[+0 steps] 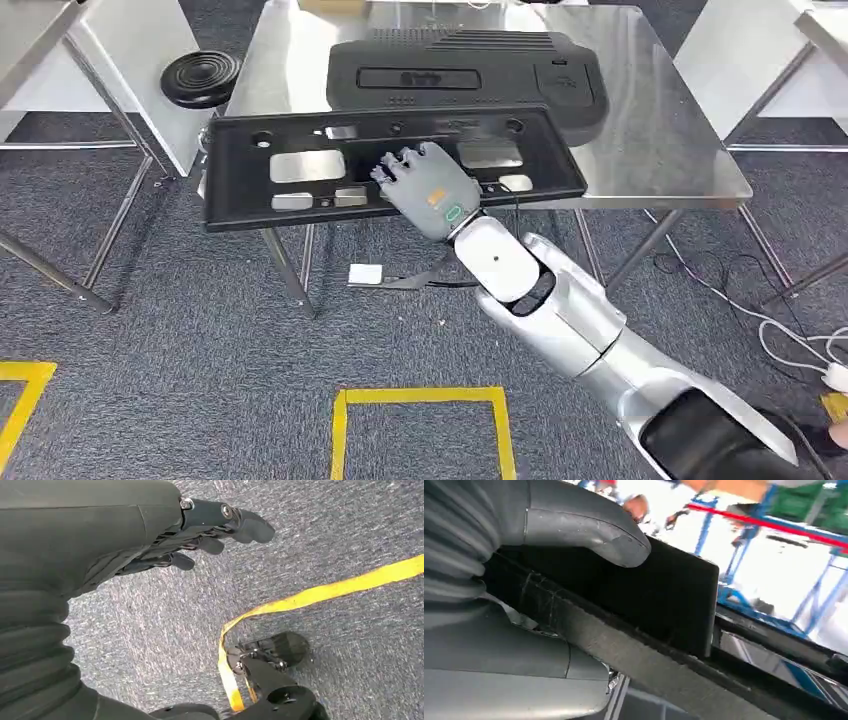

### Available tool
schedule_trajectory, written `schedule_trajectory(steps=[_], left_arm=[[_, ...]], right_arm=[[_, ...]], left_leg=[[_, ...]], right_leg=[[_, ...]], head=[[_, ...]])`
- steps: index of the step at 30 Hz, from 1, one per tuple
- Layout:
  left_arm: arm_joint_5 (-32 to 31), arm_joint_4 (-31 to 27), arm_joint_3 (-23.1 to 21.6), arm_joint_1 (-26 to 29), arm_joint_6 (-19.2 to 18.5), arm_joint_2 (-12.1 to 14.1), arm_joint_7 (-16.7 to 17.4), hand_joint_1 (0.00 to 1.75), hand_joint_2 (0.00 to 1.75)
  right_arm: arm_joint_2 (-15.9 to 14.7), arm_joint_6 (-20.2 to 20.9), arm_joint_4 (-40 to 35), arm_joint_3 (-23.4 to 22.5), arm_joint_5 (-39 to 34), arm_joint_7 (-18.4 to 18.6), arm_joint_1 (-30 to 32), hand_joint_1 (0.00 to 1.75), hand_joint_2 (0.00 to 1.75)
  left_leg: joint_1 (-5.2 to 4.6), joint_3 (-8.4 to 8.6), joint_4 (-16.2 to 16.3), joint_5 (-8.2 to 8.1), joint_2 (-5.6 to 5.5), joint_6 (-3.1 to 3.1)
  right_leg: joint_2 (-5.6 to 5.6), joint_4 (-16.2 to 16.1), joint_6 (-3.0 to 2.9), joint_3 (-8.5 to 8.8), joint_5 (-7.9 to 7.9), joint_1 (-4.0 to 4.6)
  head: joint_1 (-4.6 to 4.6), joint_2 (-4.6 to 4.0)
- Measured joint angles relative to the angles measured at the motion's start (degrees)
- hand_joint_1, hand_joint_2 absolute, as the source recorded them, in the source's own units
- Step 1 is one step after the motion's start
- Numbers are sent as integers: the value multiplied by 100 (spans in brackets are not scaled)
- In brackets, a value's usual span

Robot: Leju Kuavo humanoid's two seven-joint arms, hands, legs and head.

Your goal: Take the parts from the cabinet and place them on the table.

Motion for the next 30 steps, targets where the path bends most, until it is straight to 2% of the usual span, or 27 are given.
schedule_trajectory(steps=[1, 2, 3, 4, 5, 6, 7, 8, 9, 10, 11, 12, 14, 15, 16, 17, 18, 19, 20, 21, 22, 23, 24, 25, 27, 29, 30], left_arm=[[-20, 0, 0, 10, 0, 0, 13, 0, 175], [-41, 0, 0, 20, -6, 0, 26, 0, 175], [-52, 0, 0, 30, -9, -7, 37, 0, 175], [-52, 2, 0, 46, -9, -26, 39, 0, 175], [-63, 9, 0, 25, -18, -35, 50, 0, 175], [-70, 9, 0, 11, -20, -33, 55, 0, 175], [-92, 9, 0, -1, -24, -33, 59, 0, 175], [-96, 9, 0, -9, -28, -35, 59, 0, 175], [-103, -4, 0, -15, -37, -16, 63, 0, 175], [-111, -7, 0, -13, -42, -22, 64, 0, 175], [-111, -7, 0, -19, -44, -28, 70, 0, 175], [-111, -7, -2, -24, -48, -33, 78, 0, 175], [-111, -7, 0, -15, -55, -33, 94, 0, 175], [-111, -7, 2, -10, -55, -33, 98, 0, 175], [-111, -7, 4, -5, -55, -28, 98, 0, 175], [-111, -7, 4, -3, -55, -24, 98, 0, 175], [-111, -7, 11, -3, -53, -20, 98, 0, 175], [-111, -4, 22, 10, -52, -22, 98, 0, 175], [-111, 7, 35, 25, -55, -26, 98, 0, 175], [-111, 4, 42, 9, -55, -26, 105, 0, 175], [-111, 4, 46, 7, -52, -28, 105, 0, 175], [-111, 4, 50, 5, -55, -37, 105, 0, 175], [-111, 2, 52, -3, -55, -39, 105, 0, 175], [-111, 0, 57, -3, -55, -42, 105, 0, 175], [-118, -2, 77, -26, -57, -37, 105, 0, 175], [-144, -2, 85, -35, -61, -37, 116, 0, 175], [-155, -2, 85, -35, -65, -37, 125, 0, 175]], right_arm=[[0, 0, 74, -37, 48, 30, 29, 175, 175], [-15, 0, 133, -77, 67, 35, 34, 175, 175], [-20, 0, 194, -120, 76, 35, 28, 175, 175], [-20, 0, 247, -160, 80, 35, 24, 175, 175], [-5, -13, 310, -188, 87, 35, 11, 175, 175], [29, -13, 356, -190, 96, 32, 1, 175, 175], [39, -13, 393, -205, 109, 32, 1, 175, 175], [59, -13, 430, -225, 124, 33, -1, 175, 175], [99, -15, 452, -245, 137, 30, -4, 175, 175], [105, -17, 493, -264, 157, 28, -7, 175, 175], [133, -17, 522, -273, 170, 28, -28, 175, 175], [153, -17, 557, -275, 179, 22, -36, 175, 175], [153, -9, 623, -275, 194, -13, -33, 175, 175], [153, -2, 656, -275, 196, -16, -33, 175, 175], [153, 4, 688, -277, 198, -18, -34, 175, 175], [153, 9, 714, -277, 201, -18, -35, 175, 175], [153, 9, 736, -280, 203, -18, -36, 175, 175], [153, 11, 763, -282, 203, -18, -38, 175, 175], [162, 15, 789, -282, 207, -18, -56, 175, 175], [168, 22, 802, -291, 209, -20, -72, 175, 175], [173, 26, 815, -306, 209, -24, -71, 175, 175], [179, 28, 826, -319, 209, -27, -84, 175, 175], [181, 28, 828, -332, 209, -27, -99, 175, 175], [179, 33, 841, -339, 209, -27, -104, 175, 175], [177, 39, 902, -341, 209, -31, -146, 175, 175], [171, 40, 1000, -341, 203, -87, -135, 175, 175], [168, 39, 1070, -341, 194, -134, -124, 175, 175]], left_leg=[[-5, 91, 0, -67, -32, -3], [-17, 188, 0, -133, -51, -8], [-30, 286, -2, -200, -56, -16], [-28, 314, -23, -262, -62, -28], [-65, 398, 12, -325, -61, -63], [-60, 382, -44, -345, -66, -92], [-55, 426, -28, -338, -63, -112], [-53, 458, -30, -339, -54, -116], [-61, 415, 51, -369, -45, -130], [-59, 286, 316, -350, 12, -170], [-40, 55, 727, -391, 57, -217], [-6, -220, 1153, -487, 84, -265], [52, -706, 1751, -873, 129, -340], [78, -814, 1744, -984, 143, -368], [98, -814, 1537, -939, 154, -386], [120, -712, 1157, -726, 155, -398], [134, -568, 702, -372, 159, -408], [148, -432, 240, 155, 173, -415], [147, -436, -113, 367, 194, -377], [126, -352, -21, 384, 227, -324], [107, -344, -21, 372, 210, -288], [115, -341, -37, 364, 219, -240], [109, -280, -31, 358, 208, -192], [112, -241, -54, 334, 184, -146], [100, -219, -53, 278, 165, -81], [79, -184, -53, 200, 125, -42], [68, -134, -53, 156, 97, -39]], right_leg=[[-1, -259, 46, -1, 84, 1], [-1, -682, 135, 66, 345, 2], [-3, -1191, 220, 168, 759, 15], [-19, -1610, 280, 227, 1317, 34], [-14, -1735, 192, 258, 1512, 54], [3, -1719, 64, 388, 1467, 73], [5, -1762, 2, 367, 1508, 68], [4, -1771, -32, 398, 1497, 67], [11, -1808, -77, 522, 1479, -27], [10, -1839, -125, 606, 1445, -30], [2, -1846, -177, 675, 1407, -36], [-1, -1846, -209, 734, 1368, -37], [0, -1845, -185, 872, 1252, -42], [2, -1845, -166, 953, 1190, -53], [8, -1843, -145, 1052, 1121, -66], [11, -1844, -118, 1159, 1045, -82], [10, -1844, -88, 1263, 970, -102], [6, -1852, -44, 1248, 894, -92], [13, -1776, -7, 1350, 806, -64], [28, -1821, 46, 1311, 737, -42], [17, -1876, 79, 1364, 702, -41], [29, -1808, 126, 1456, 751, -41], [26, -1826, 147, 1474, 740, -42], [13, -1646, 154, 1354, 729, -65], [9, -830, 125, 815, 616, -52], [11, -122, 24, 234, 231, -33], [11, -36, 11, 49, 132, -23]], head=[[2, 0], [4, 0], [2, 0], [9, 0], [-24, 0], [24, 0], [13, 0], [13, 0], [9, 0], [9, 0], [-22, 0], [-7, 0], [-13, 0], [-9, 0], [-11, 0], [-9, 0], [-9, 0], [-9, 0], [-29, 0], [-22, 0], [-22, 0], [-19, 0], [-15, 0], [-7, 0], [-4, 0], [-4, 0], [-7, 0]])
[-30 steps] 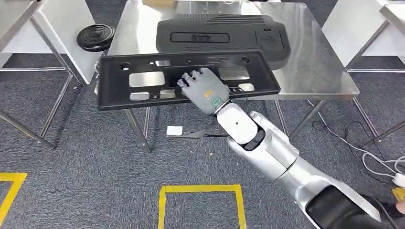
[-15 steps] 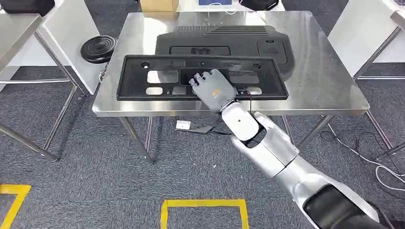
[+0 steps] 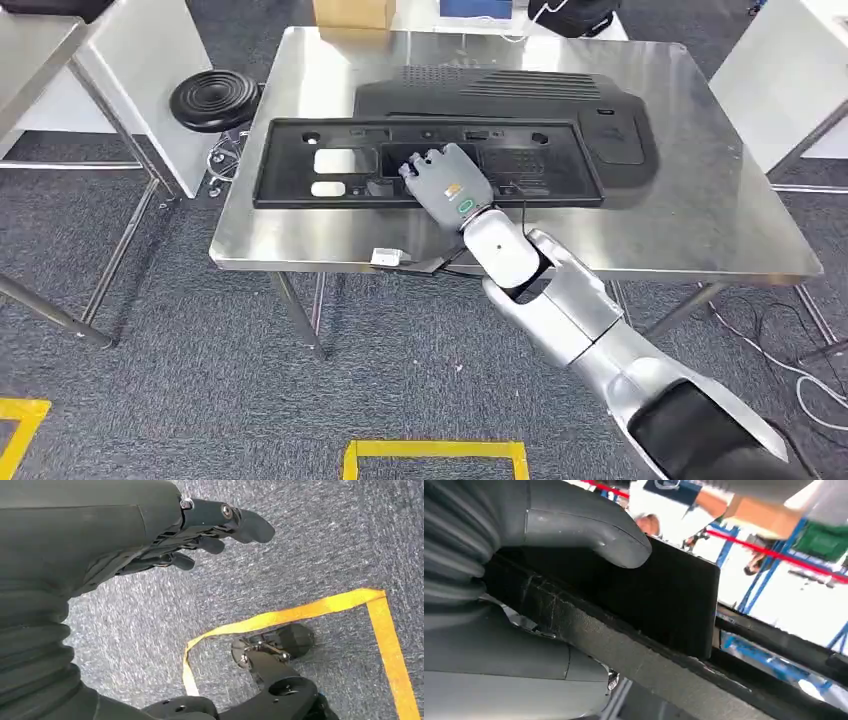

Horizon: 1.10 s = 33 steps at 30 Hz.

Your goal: Take the parts from the cabinet and place them on the table.

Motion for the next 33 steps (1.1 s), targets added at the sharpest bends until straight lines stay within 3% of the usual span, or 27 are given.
schedule_trajectory(steps=[1, 2, 4, 5, 6, 9, 10, 11, 14, 15, 16, 17, 19, 20, 21, 22, 24, 26, 27, 29, 30, 31, 33], left_arm=[[-9, 0, 2, 5, -4, 0, 17, 0, 175], [-18, 0, 2, 17, -7, 0, 39, 0, 175], [-52, 0, 2, 25, -15, -2, 50, 0, 175], [-59, 7, 2, 21, -15, -22, 57, 0, 175], [-66, 7, 2, 9, -13, -19, 72, 0, 175], [-74, 4, 4, -2, -11, -13, 83, 0, 175], [-74, 0, 7, 4, -7, -2, 83, 0, 175], [-74, 2, 9, 10, -2, -2, 81, 0, 175], [-72, 2, 24, 22, 0, -9, 81, 0, 175], [-66, 2, 30, 38, 2, -9, 81, 0, 175], [-66, 2, 42, 50, 6, -7, 81, 0, 175], [-59, 2, 52, 66, 9, -2, 81, 0, 175], [-57, 2, 55, 92, 13, 11, 81, 0, 175], [-57, 4, 57, 108, 13, 9, 81, 0, 175], [-55, 9, 57, 103, 15, 9, 79, 0, 175], [-55, 9, 59, 100, 17, 7, 74, 0, 175], [-55, 9, 61, 112, 28, 4, 74, 0, 175], [-59, 9, 61, 112, 37, -2, 72, 0, 175], [-57, 9, 63, 106, 50, 2, 72, 0, 175], [-57, 9, 74, 99, 59, 2, 61, 0, 175], [-59, 9, 85, 99, 59, 2, 57, 0, 175], [-59, 9, 98, 101, 59, 2, 55, 0, 175], [-68, 9, 122, 117, 61, 0, 42, 0, 175]], right_arm=[[0, -4, 55, 0, -32, -93, 4, 175, 175], [-2, -4, 105, -2, -110, -192, 3, 175, 175], [-9, -6, 186, -37, -262, -369, -30, 175, 175], [-7, -7, 237, -39, -300, -417, -76, 175, 175], [6, -13, 290, -37, -321, -456, -147, 175, 175], [52, -17, 402, -37, -317, -502, -241, 175, 175], [70, -17, 448, -37, -308, -507, -257, 175, 175], [70, -19, 498, -37, -291, -507, -287, 175, 175], [72, -22, 632, -22, -236, -505, -319, 175, 175], [66, -20, 684, -11, -216, -490, -312, 175, 175], [50, -17, 726, -7, -197, -467, -312, 175, 175], [22, -13, 757, -7, -177, -430, -313, 175, 175], [-53, -7, 807, -15, -157, -356, -317, 175, 175], [-88, -4, 840, -22, -151, -330, -320, 175, 175], [-139, -4, 880, -35, -147, -300, -336, 175, 175], [-184, -4, 905, -50, -142, -279, -331, 175, 175], [-295, -35, 977, -87, -131, -249, -301, 175, 175], [-383, -72, 1019, -171, -129, -229, -293, 175, 175], [-422, -107, 1041, -203, -133, -216, -300, 175, 175], [-534, -201, 1106, -269, -162, -190, -248, 175, 175], [-601, -254, 1148, -302, -179, -186, -189, 175, 175], [-693, -333, 1194, -346, -212, -186, -118, 175, 175], [-889, -611, 1257, -480, -299, -218, -31, 175, 175]], left_leg=[[-10, 68, 0, -53, -28, -1], [-20, 146, 0, -106, -47, -4], [-42, 297, -3, -211, -59, -16], [-67, 324, 3, -251, -63, -37], [-76, 342, -25, -292, -72, -73], [-89, 454, -25, -325, -56, -144], [-77, 390, 57, -407, -28, -184], [-81, 302, 292, -457, -13, -216], [-33, -462, 1593, -907, 2, -291], [-15, -633, 1779, -963, 20, -309], [5, -672, 1688, -862, 31, -320], [21, -589, 1383, -625, 41, -325], [63, -181, 349, 92, 52, -352], [66, -71, 93, 152, 40, -361], [31, -33, -5, -124, 49, -306], [28, 8, 47, 1, 46, -224], [3, 1, 55, -8, 41, -170], [31, 67, 17, -28, 33, -94], [31, 70, 17, -47, 32, -63], [25, 83, 17, -84, 19, -19], [24, 100, 18, -105, 10, -7], [25, 131, 18, -131, -12, -5], [26, 209, 18, -187, -38, -15]], right_leg=[[0, -151, 28, -45, 64, 4], [0, -481, 88, 10, 283, 7], [-11, -1440, 190, 248, 998, 54], [-25, -1761, 164, 276, 1310, 94], [-22, -1775, 43, 309, 1281, 108], [-12, -1837, -74, 464, 1357, 83], [-5, -1864, -79, 568, 1356, 5], [-5, -1866, -121, 619, 1325, 2], [-5, -1865, -209, 741, 1224, 10], [-2, -1865, -210, 787, 1192, 9], [6, -1863, -190, 837, 1149, 3], [21, -1855, -166, 893, 1103, -6], [31, -1832, -102, 1030, 988, -24], [31, -1808, -59, 1074, 935, -8], [39, -1780, -12, 1030, 902, 17], [32, -1779, 25, 996, 873, 31], [28, -1809, 81, 1043, 853, 20], [0, -1583, 128, 914, 724, 5], [0, -1197, 108, 692, 599, 3], [1, -191, 75, 66, 322, 3], [0, 126, 97, -176, 294, 0], [0, 157, 143, -290, 376, -3], [-6, -599, 278, -83, 853, -8]], head=[[4, 0], [2, 0], [7, 2], [7, 0], [-1, 0], [6, 2], [2, 0], [4, 0], [-2, 0], [-9, 0], [-7, 0], [-9, 0], [-7, 0], [-4, 0], [-15, 0], [-7, 0], [11, 0], [22, 0], [24, 0], [22, 0], [24, 0], [22, 0], [35, 0]])
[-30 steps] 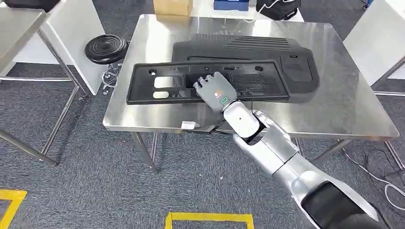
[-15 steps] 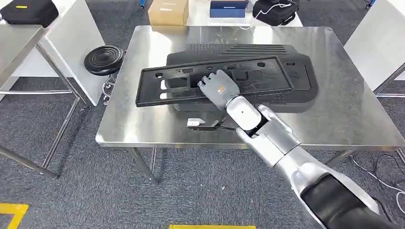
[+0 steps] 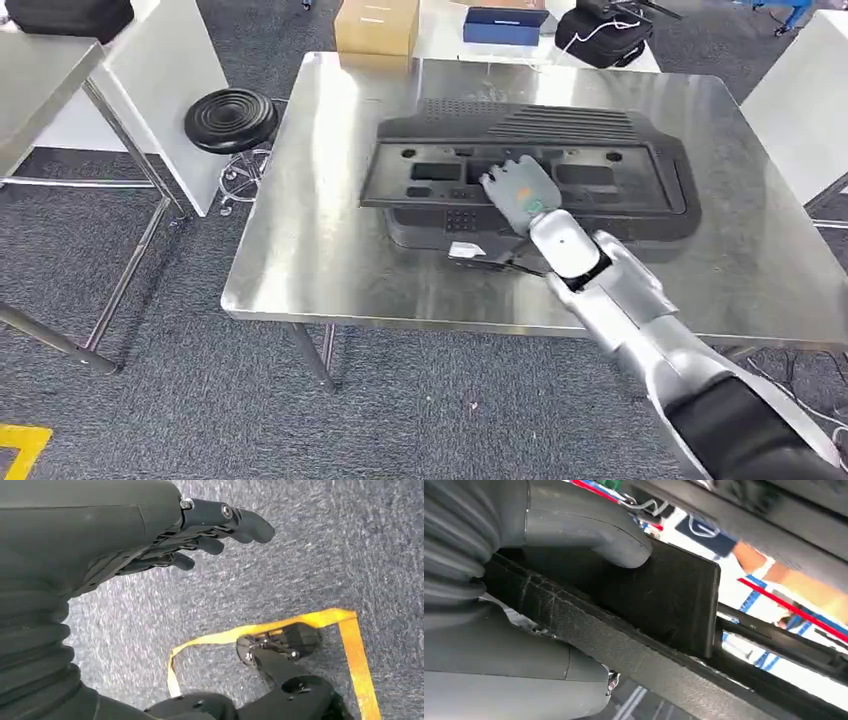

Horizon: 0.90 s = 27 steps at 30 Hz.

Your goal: Take the parts from the cabinet and place them on the table.

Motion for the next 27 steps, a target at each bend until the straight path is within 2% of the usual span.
schedule_trajectory(steps=[1, 2, 3, 4, 5, 7, 8, 9, 10, 12, 13, 14, 15, 16, 17, 18, 19, 20, 22, 23, 24, 25, 27], left_arm=[[-2, 0, 18, 1, -2, -2, -2, 0, 175], [-9, 0, 24, -2, -2, -2, -2, 0, 175], [-11, 0, 24, -3, -2, -2, -2, 0, 175], [-13, 0, 33, -9, -2, -2, -7, 0, 175], [-17, 0, 35, -8, -2, -2, -11, 0, 175], [-44, 0, 42, -5, -2, -2, -13, 0, 175], [-50, -2, 44, -13, -2, 2, -13, 0, 175], [-59, -4, 46, -7, -2, 9, -13, 0, 175], [-59, -4, 46, -8, -4, 6, -13, 0, 175], [-70, -2, 59, -8, -22, 4, -13, 0, 175], [-74, 0, 66, -4, -33, 4, -13, 0, 175], [-74, 0, 70, -3, -37, 4, -13, 0, 175], [-74, 0, 70, -3, -37, 6, -13, 0, 175], [-74, -2, 72, -5, -37, 6, -13, 0, 175], [-76, -2, 72, -7, -37, 9, -13, 0, 175], [-76, -2, 75, -6, -37, 17, -13, 0, 175], [-87, -2, 77, -9, -42, 24, -11, 0, 175], [-109, -2, 77, -21, -55, 22, -15, 0, 175], [-127, -2, 77, -23, -70, 20, -15, 0, 175], [-136, -2, 77, -33, -72, 13, -15, 0, 175], [-159, -2, 77, -32, -79, 6, -15, 0, 175], [-173, -2, 79, -36, -81, 6, -15, 0, 175], [-203, -2, 81, -52, -98, 11, -11, 0, 175]], right_arm=[[-93, -153, 29, -82, -33, -40, 3, 175, 175], [-136, -232, 42, -125, -42, -59, 2, 175, 175], [-149, -256, 46, -138, -46, -66, 1, 175, 175], [-259, -476, 112, -261, -79, -99, -3, 175, 175], [-329, -580, 140, -342, -83, -129, 14, 175, 175], [-463, -783, 216, -453, -116, -184, 68, 175, 175], [-519, -889, 241, -503, -116, -217, 99, 175, 175], [-569, -1008, 267, -566, -114, -258, 135, 175, 175], [-615, -1154, 302, -617, -110, -284, 161, 175, 175], [-678, -1394, 374, -682, -72, -339, 208, 175, 175], [-715, -1441, 413, -693, -64, -350, 236, 175, 175], [-731, -1461, 440, -702, -59, -361, 273, 175, 175], [-739, -1474, 468, -708, -57, -380, 306, 175, 175], [-750, -1483, 490, -720, -57, -387, 333, 175, 175], [-759, -1488, 509, -750, -55, -387, 340, 175, 175], [-761, -1512, 525, -774, -35, -387, 341, 175, 175], [-770, -1621, 542, -785, 31, -387, 340, 175, 175], [-809, -1805, 553, -796, 113, -387, 348, 175, 175], [-857, -2155, 564, -811, 235, -415, 400, 175, 175], [-881, -2297, 560, -829, 275, -462, 425, 175, 175], [-916, -2400, 545, -853, 290, -527, 462, 175, 175], [-938, -2467, 520, -870, 290, -588, 476, 175, 175], [-967, -2510, 411, -942, 245, -904, 538, 175, 175]], left_leg=[[0, 32, 0, -25, -5, -16], [0, 49, 0, -40, -6, -32], [0, 51, 0, -42, -6, -35], [-70, 53, 27, -101, -14, -76], [-75, 67, 2, -121, -14, -93], [-64, 95, -8, -153, -3, -139], [-63, 116, 1, -197, 3, -180], [-49, 56, 125, -248, 24, -201], [-48, -57, 417, -400, 46, -217], [-31, -557, 1391, -792, 71, -251], [-30, -779, 1759, -890, 75, -259], [-31, -897, 1884, -848, 78, -260], [-32, -867, 1730, -679, 79, -248], [-33, -706, 1326, -399, 80, -224], [-35, -462, 769, -84, 79, -186], [-41, -225, 253, 164, 75, -137], [-69, -119, 109, 56, 70, -117], [-73, -65, 56, 31, 68, -101], [-114, -73, 53, 8, 63, -58], [-99, -37, 4, 16, 61, -21], [-57, 13, -56, 32, 60, 5], [-60, 35, -80, 14, 53, 38], [-58, 46, -79, -13, 51, 84]], right_leg=[[-22, -562, 46, 211, 276, 1], [-53, -888, 54, 340, 414, 4], [-61, -940, 53, 361, 435, 4], [-83, -1190, -16, 517, 489, 52], [-59, -1184, -108, 508, 484, 51], [-47, -1165, -182, 505, 460, 67], [-45, -1188, -227, 554, 462, 13], [-38, -1198, -273, 607, 445, -9], [-39, -1196, -332, 653, 408, -12], [-38, -1195, -399, 727, 357, 5], [-36, -1195, -422, 759, 332, 16], [-27, -1195, -414, 798, 300, 28], [-4, -1192, -404, 845, 267, 31], [9, -1189, -390, 898, 231, 32], [22, -1184, -371, 953, 192, 35], [29, -1182, -348, 986, 151, 32], [38, -1164, -311, 988, 118, 86], [41, -1161, -289, 969, 107, 80], [41, -1194, -235, 974, 94, 48], [43, -1203, -195, 1003, 75, 69], [16, -1141, -161, 940, 35, 42], [8, -905, -161, 815, -57, 46], [10, -15, -208, 290, -353, 37]], head=[[0, 0], [-2, 0], [-2, 0], [7, 0], [-2, 0], [-2, 0], [-11, 0], [-4, 0], [-46, 0], [-24, 0], [-26, 0], [-26, 0], [-31, 0], [-28, 0], [-28, 0], [-31, 0], [-22, 0], [-13, 0], [-22, 0], [-15, 0], [-9, 0], [-2, 0], [11, 0]])
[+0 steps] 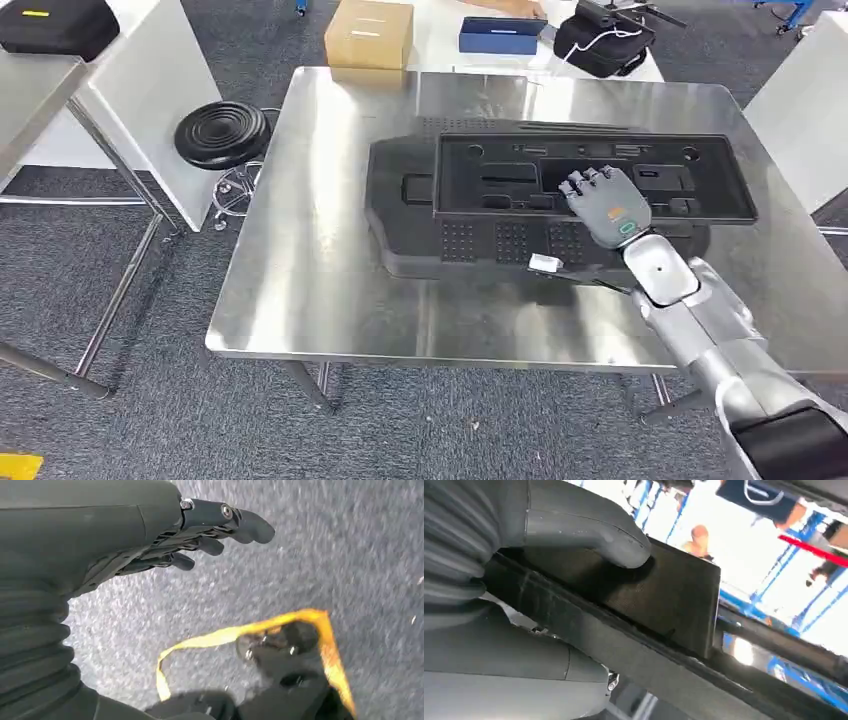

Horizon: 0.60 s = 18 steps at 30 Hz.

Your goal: Take the parts from the cabinet and place them on the table.

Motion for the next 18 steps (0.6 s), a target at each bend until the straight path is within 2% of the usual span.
schedule_trajectory(steps=[1, 2, 3, 4, 6, 7, 8, 9, 11, 12, 13, 14, 16, 17, 18], left_arm=[[-37, 0, 0, -6, -19, 2, 2, 0, 175], [-46, 0, 0, -6, -26, 2, 13, 0, 175], [-55, 0, 2, -7, -37, 0, 13, 0, 175], [-79, 0, 2, -6, -55, -2, 20, 0, 175], [-99, 0, 7, -20, -76, -7, 26, 0, 175], [-103, 0, 7, -27, -74, 13, 29, 0, 175], [-105, -2, 9, -41, -74, 2, 29, 0, 175], [-105, -4, 9, -51, -72, 9, 29, 0, 175], [-105, -2, 11, -56, -72, 6, 29, 0, 175], [-110, -4, 11, -61, -72, 6, 29, 0, 175], [-125, -5, 11, -61, -72, 6, 31, 0, 175], [-125, -4, 11, -61, -72, 2, 31, 0, 175], [-127, -4, 11, -58, -72, -5, 31, 0, 175], [-120, -4, 11, -55, -72, -5, 31, 0, 175], [-120, -4, 11, -55, -72, -4, 29, 0, 175]], right_arm=[[-2, -2, -44, -9, -16, -164, 56, 175, 175], [2, -2, -83, -9, -28, -343, 105, 175, 175], [9, -2, -116, -2, -29, -458, 151, 175, 175], [20, -2, -154, 2, -35, -550, 174, 175, 175], [24, -4, -263, 4, -110, -716, 171, 175, 175], [37, -9, -302, 11, -147, -779, 165, 175, 175], [50, -24, -328, 15, -175, -832, 152, 175, 175], [66, -26, -370, 17, -210, -878, 195, 175, 175], [79, -26, -400, 22, -302, -952, 232, 175, 175], [85, -26, -424, 20, -360, -1004, 249, 175, 175], [85, -28, -468, 13, -438, -1064, 266, 175, 175], [85, -28, -477, 11, -523, -1112, 273, 175, 175], [118, -28, -477, 13, -647, -1230, 313, 175, 175], [135, -28, -477, 13, -682, -1271, 360, 175, 175], [149, -28, -477, 13, -702, -1299, 411, 175, 175]], left_leg=[[2, 18, 1, -28, 0, 7], [7, 44, 2, -55, -1, 4], [20, 86, 3, -88, -2, -13], [33, 131, 4, -124, -3, -35], [69, 238, 7, -202, -3, -112], [1, 257, 17, -256, -6, -178], [22, 277, 43, -314, -9, -210], [3, 309, 12, -335, -5, -243], [37, 349, -10, -382, 8, -296], [73, 368, 30, -424, 12, -333], [73, 272, 223, -511, 29, -341], [75, 87, 621, -695, 38, -347], [74, -438, 1579, -1056, 38, -360], [74, -665, 1903, -1094, 38, -356], [72, -756, 1912, -978, 37, -337]], right_leg=[[0, 471, 6, -304, -101, -16], [-1, 684, 45, -484, -92, -42], [-3, 600, 125, -518, 42, -73], [-8, 289, 226, -423, 263, -108], [-63, -711, 428, -13, 780, -197], [-124, -1114, 461, 159, 894, -223], [-64, -1172, 339, 248, 850, -162], [-59, -1161, 238, 248, 823, -151], [-52, -1132, 144, 261, 776, -122], [-40, -1145, 81, 315, 766, -201], [-36, -1144, 32, 361, 733, -184], [-40, -1144, -17, 412, 702, -169], [-43, -1143, -75, 484, 658, -122], [-41, -1142, -109, 524, 630, -95], [-35, -1141, -121, 573, 591, -74]], head=[[0, 0], [-2, 0], [-2, 0], [0, 0], [0, 0], [26, 0], [26, 0], [4, 0], [4, 0], [-2, 0], [-2, 0], [-2, 0], [-2, 0], [-4, 0], [-2, 0]])
